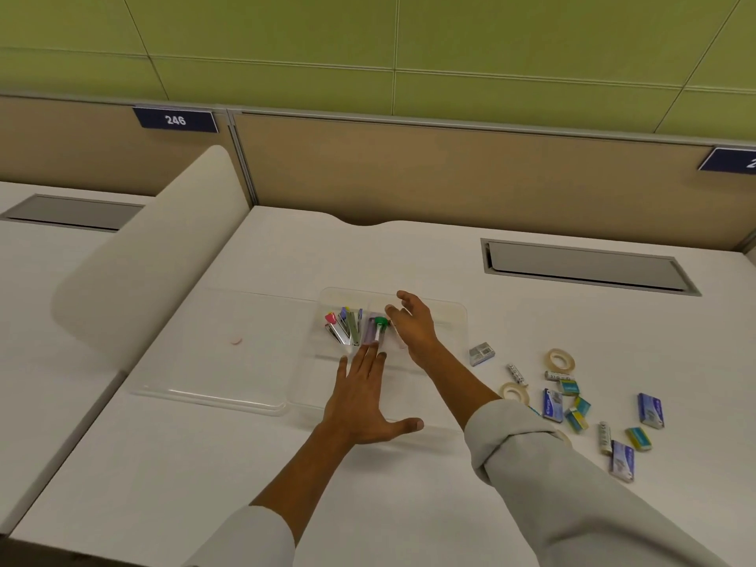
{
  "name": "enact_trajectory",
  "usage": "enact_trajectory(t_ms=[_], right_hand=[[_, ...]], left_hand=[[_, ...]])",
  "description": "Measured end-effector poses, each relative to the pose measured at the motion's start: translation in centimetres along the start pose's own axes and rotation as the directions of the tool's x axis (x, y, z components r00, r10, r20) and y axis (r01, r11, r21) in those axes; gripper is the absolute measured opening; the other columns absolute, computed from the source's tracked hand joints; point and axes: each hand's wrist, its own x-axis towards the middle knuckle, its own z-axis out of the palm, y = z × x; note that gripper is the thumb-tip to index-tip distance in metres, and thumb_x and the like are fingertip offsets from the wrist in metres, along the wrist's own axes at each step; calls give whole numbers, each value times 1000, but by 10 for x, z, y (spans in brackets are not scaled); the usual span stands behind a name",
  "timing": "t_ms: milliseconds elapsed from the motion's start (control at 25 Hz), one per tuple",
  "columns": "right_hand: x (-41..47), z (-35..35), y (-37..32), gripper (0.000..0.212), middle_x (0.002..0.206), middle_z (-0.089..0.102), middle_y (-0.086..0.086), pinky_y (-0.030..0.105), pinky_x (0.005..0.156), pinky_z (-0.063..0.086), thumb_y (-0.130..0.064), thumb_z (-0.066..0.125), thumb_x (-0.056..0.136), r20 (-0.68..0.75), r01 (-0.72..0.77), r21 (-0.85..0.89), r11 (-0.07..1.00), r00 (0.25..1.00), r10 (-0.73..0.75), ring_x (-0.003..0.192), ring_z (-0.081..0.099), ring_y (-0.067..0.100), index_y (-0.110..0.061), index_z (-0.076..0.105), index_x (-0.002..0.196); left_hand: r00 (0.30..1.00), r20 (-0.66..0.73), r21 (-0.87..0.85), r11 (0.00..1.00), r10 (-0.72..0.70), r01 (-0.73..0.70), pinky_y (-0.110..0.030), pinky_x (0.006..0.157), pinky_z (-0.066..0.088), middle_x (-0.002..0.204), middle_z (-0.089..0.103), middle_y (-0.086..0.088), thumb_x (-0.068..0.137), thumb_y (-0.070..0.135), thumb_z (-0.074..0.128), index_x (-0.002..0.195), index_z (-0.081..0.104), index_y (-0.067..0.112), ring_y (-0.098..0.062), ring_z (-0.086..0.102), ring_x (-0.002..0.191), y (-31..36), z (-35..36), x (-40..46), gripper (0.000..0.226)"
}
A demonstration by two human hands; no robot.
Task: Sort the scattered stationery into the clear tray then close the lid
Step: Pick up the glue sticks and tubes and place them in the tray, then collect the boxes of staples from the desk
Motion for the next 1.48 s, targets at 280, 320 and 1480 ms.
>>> enact_trajectory(t_ms=[280,320,1480], right_hand=[[-6,-35,-5,37,141,55,10,42,105,51,-21,60,99,-48,-54,186,981,997,64,126,55,26,-16,53,135],[-12,-44,-7,35,140,56,11,41,103,52,-21,58,100,-47,-63,250,966,996,77,125,57,27,-14,54,133],[-140,-286,81,81,136,61,23,50,114,39,-62,65,82,45,-76,989,129,972,229,127,58,42,-8,51,140]], left_hand=[[1000,-1,22,1000,5,-5,-49,120,-9,160,-18,-1,57,98,32,153,-6,19,-20,-16,148,0,2,3,129],[1000,-9,29,1000,9,-9,-49,120,-8,161,-17,-2,57,98,31,153,-5,19,-21,-15,148,0,1,3,129],[975,159,229,955,154,-188,-37,98,46,141,35,-18,79,-3,68,140,28,4,-32,34,132,195,20,138,73]])
